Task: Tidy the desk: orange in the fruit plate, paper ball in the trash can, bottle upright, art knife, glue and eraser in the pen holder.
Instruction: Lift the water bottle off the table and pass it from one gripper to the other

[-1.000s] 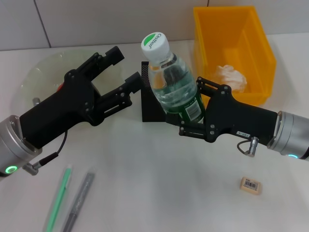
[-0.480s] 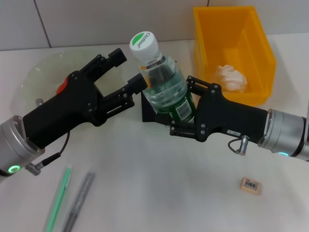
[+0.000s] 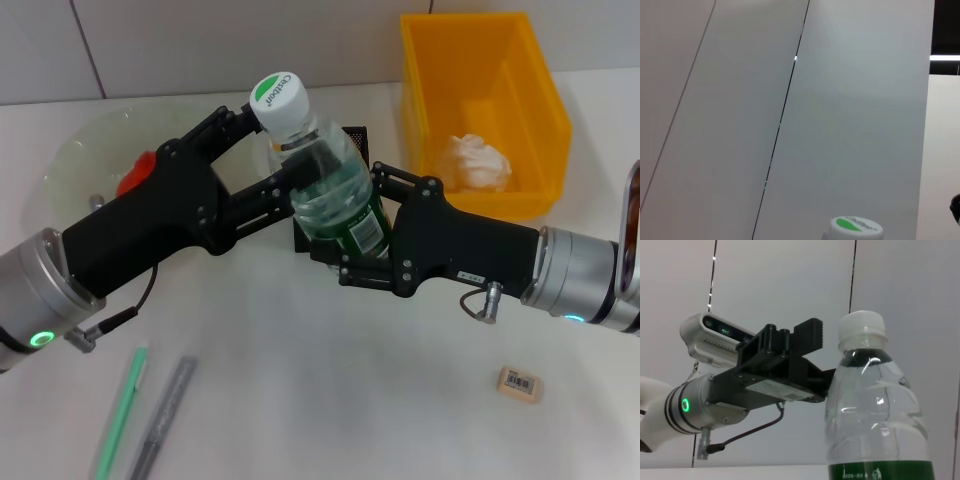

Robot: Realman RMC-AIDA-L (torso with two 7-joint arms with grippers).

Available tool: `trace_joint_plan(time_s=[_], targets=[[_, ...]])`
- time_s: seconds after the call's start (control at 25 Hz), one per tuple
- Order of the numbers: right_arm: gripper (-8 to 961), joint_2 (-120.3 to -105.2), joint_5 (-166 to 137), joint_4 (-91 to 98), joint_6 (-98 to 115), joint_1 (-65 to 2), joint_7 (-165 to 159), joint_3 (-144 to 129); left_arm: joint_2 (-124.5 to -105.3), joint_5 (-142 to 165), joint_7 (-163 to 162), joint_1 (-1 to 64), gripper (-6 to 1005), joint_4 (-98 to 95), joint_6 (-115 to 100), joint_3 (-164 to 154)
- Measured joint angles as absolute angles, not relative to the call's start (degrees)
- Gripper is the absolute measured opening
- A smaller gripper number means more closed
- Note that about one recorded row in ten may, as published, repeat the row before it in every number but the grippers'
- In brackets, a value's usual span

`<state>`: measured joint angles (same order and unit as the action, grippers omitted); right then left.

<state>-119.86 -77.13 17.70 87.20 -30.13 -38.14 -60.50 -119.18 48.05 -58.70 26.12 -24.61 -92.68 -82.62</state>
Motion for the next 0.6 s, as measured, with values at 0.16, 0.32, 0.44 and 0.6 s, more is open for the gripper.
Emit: trace_joint_plan(time_s=[0.16,0.32,0.44,0.6], targets=[[769,-119.88,-77.09,17.57,87.20,-30.15,-37.70,-61.00,-119.18,47.05,-58.70,26.88,765,-24.53,-92.14,-83.22],[769,-119.89,-76.95,17.16,87.15,-30.32,-37.61,-61.51,-119.18,45.44,-58.30,27.14,760,-24.45,-92.04,-84.23],[769,-119.89,-76.93,17.14,87.14,-30.39,-37.61,-61.67,-119.18,44.52,-58.00,27.21,756,-24.44,-91.91,-85.09],[769,-119.89,-76.90,17.14,87.10,-30.72,-37.59,-61.70,-119.18,43.06,-57.30,27.60,751,-24.35,-91.47,-87.07]])
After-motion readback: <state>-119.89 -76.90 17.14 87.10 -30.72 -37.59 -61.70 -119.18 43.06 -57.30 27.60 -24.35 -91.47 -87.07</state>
